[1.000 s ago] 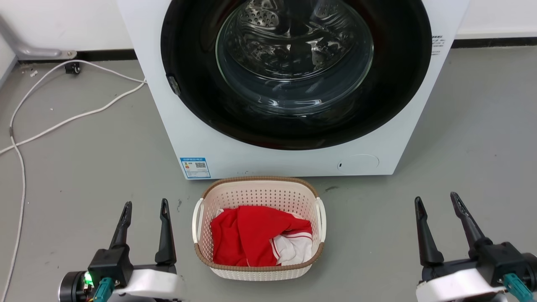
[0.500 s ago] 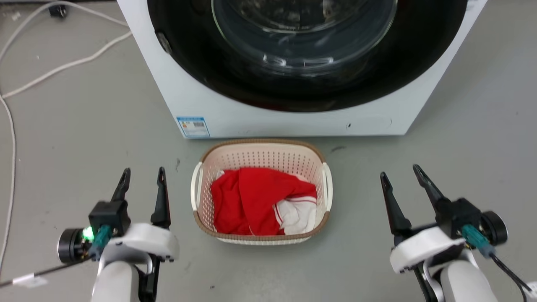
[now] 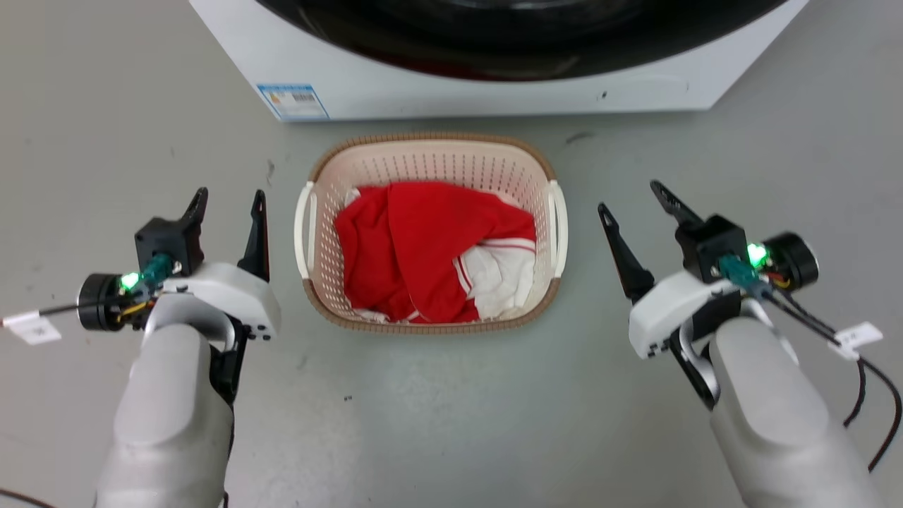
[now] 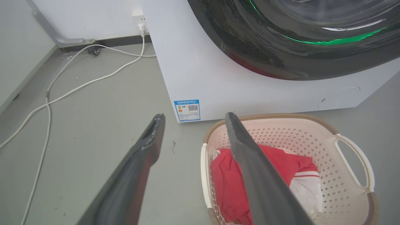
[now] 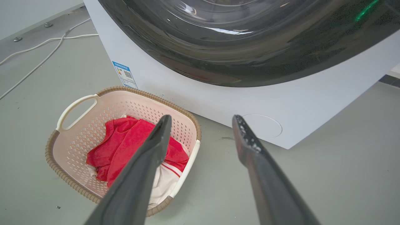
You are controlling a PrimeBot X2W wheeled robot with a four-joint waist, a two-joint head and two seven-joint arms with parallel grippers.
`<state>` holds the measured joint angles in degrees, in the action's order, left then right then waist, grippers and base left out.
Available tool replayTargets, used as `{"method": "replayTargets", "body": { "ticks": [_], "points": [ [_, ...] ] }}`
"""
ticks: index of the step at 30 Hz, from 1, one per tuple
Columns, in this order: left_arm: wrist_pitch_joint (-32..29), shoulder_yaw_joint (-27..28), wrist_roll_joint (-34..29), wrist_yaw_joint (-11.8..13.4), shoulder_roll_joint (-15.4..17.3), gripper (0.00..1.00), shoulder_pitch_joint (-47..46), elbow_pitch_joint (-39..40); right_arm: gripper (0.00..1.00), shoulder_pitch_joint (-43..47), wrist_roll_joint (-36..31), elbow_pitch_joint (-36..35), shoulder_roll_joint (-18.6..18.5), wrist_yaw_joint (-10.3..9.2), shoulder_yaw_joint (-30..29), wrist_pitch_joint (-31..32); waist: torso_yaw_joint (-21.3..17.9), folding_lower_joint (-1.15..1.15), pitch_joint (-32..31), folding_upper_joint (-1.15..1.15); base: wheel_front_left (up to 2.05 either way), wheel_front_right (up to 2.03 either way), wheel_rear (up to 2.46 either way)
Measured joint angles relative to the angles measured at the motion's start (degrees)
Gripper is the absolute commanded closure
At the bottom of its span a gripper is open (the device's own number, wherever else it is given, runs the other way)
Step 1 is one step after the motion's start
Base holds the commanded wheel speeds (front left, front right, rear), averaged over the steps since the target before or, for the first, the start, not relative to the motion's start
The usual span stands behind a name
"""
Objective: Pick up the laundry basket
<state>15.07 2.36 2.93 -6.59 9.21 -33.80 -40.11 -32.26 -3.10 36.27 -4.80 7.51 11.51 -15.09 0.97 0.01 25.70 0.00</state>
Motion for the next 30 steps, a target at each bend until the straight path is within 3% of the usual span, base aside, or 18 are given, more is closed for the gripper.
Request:
{"method": "replayTargets", "body": {
  "ticks": [15,23,30],
  "points": [
    [-1.12,-6.17,5.06,-0.81,2.37,0.0,-19.02,-22.34,0.0,-18.92,2.43,20.19,-0.37,0.0,8.42,-0.01,-0.18,0.0,12.55,0.0,0.0,0.0,0.0],
    [-4.58,-12.14,11.96,-0.81,3.92,0.0,-24.88,-26.73,0.0,-25.76,6.31,30.22,0.71,0.0,12.62,0.27,-0.25,-0.01,16.61,0.0,0.0,0.0,0.0],
    [-5.99,-16.25,15.99,-0.81,4.81,0.0,-27.27,-28.37,0.0,-29.01,9.85,34.23,1.43,0.0,16.07,1.43,-0.14,-0.01,19.06,0.0,0.0,0.0,0.0]
  ]
}}
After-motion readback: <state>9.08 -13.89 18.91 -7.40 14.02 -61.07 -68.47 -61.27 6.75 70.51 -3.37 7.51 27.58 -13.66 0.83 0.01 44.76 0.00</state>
